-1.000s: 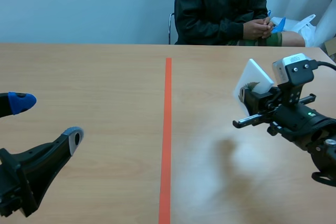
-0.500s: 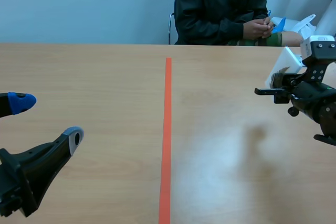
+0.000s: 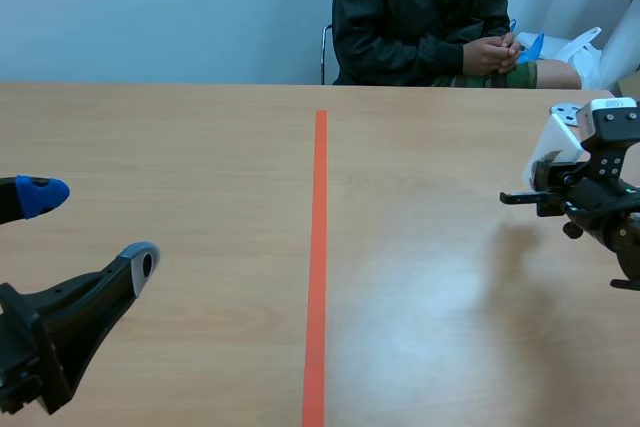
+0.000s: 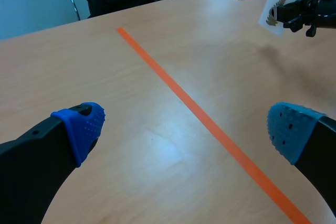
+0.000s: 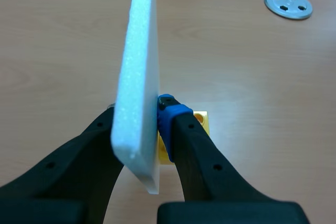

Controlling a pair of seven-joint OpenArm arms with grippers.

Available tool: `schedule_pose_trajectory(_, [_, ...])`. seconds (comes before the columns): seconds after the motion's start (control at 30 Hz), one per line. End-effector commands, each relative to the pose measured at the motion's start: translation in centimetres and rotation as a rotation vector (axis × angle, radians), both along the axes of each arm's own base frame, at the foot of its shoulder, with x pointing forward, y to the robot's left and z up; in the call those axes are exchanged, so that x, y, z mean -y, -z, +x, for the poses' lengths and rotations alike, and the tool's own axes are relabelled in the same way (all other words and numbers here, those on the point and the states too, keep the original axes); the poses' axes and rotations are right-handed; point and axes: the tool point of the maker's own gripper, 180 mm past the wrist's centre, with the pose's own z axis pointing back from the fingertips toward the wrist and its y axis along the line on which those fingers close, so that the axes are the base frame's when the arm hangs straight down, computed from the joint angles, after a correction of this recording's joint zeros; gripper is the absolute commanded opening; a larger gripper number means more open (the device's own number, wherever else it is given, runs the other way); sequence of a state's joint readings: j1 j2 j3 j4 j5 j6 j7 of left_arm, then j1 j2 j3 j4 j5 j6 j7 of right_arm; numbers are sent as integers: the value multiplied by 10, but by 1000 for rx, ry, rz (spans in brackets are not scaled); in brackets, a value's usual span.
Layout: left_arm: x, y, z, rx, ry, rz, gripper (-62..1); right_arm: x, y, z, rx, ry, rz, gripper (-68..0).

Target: Sort the leaf by its shape. The table is split by an orange tape line. A compound leaf with several leaflets goes to the left side, a simple leaf with one blade goes to the right side. Return to the home posture when a red brick is placed on the table.

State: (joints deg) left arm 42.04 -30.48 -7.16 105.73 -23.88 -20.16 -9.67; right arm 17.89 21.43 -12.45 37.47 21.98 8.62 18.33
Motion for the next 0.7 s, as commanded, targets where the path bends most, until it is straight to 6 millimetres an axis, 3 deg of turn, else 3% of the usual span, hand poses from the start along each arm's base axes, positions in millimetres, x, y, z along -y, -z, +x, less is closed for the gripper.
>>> schedule_pose_trajectory(0.0, [4, -8, 1, 23, 5, -25, 14, -3, -18, 13, 61, -15, -16, -638])
schedule_pose_trajectory(0.67, [4, -8, 1, 23, 5, -25, 14, 6, 21, -3, -69, 13, -64, -638])
